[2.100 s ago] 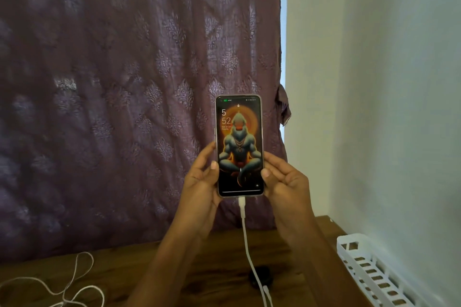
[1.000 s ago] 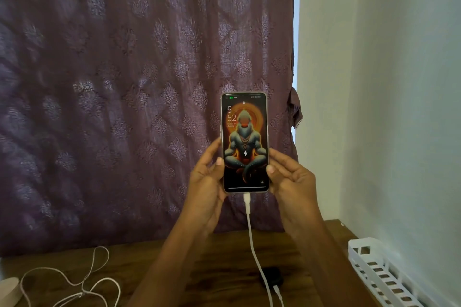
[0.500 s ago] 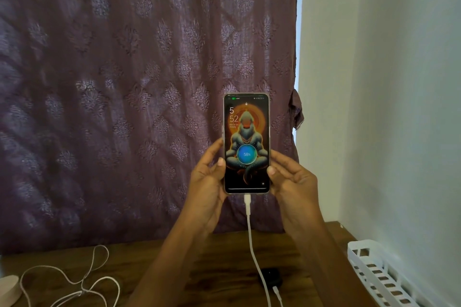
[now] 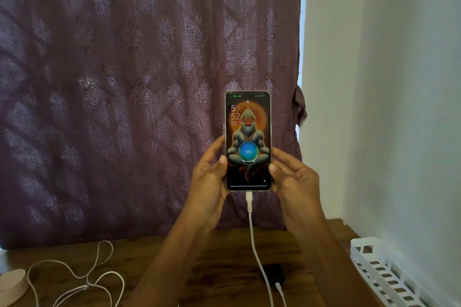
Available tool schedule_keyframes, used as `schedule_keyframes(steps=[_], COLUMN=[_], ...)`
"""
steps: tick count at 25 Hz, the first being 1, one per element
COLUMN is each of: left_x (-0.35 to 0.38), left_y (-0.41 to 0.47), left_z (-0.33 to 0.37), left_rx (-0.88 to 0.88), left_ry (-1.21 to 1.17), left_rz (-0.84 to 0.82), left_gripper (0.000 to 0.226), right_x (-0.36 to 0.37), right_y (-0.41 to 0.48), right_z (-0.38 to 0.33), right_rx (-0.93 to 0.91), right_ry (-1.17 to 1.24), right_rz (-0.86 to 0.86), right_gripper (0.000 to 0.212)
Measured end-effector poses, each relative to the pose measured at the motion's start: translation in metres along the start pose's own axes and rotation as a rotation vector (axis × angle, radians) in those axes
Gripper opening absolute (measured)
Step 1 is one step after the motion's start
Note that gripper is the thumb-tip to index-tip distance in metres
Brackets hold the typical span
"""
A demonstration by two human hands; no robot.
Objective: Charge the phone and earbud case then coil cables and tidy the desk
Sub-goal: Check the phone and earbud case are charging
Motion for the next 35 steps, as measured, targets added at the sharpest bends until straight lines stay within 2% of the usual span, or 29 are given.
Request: schedule_keyframes(steps=[35], left_x=[-0.025], left_y=[0.002], left_z=[-0.019], left_rx=[-0.027], left_ry=[-0.001], left_rz=[0.004], left_gripper=[0.035], right_x=[0.0], right_y=[0.003], right_z=[0.02], right_rx=[0.023], right_ry=[-0.046], right_rz=[0.006], right_gripper=[0.032])
Point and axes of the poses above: each hand's wrist, its own y-axis towards the middle knuckle, its own x-axis out of the palm, z = x × y, the point moved 6 cm from there along y, towards the middle knuckle, and after that the axes turned 8 degrees about x, right-handed, at the moved point
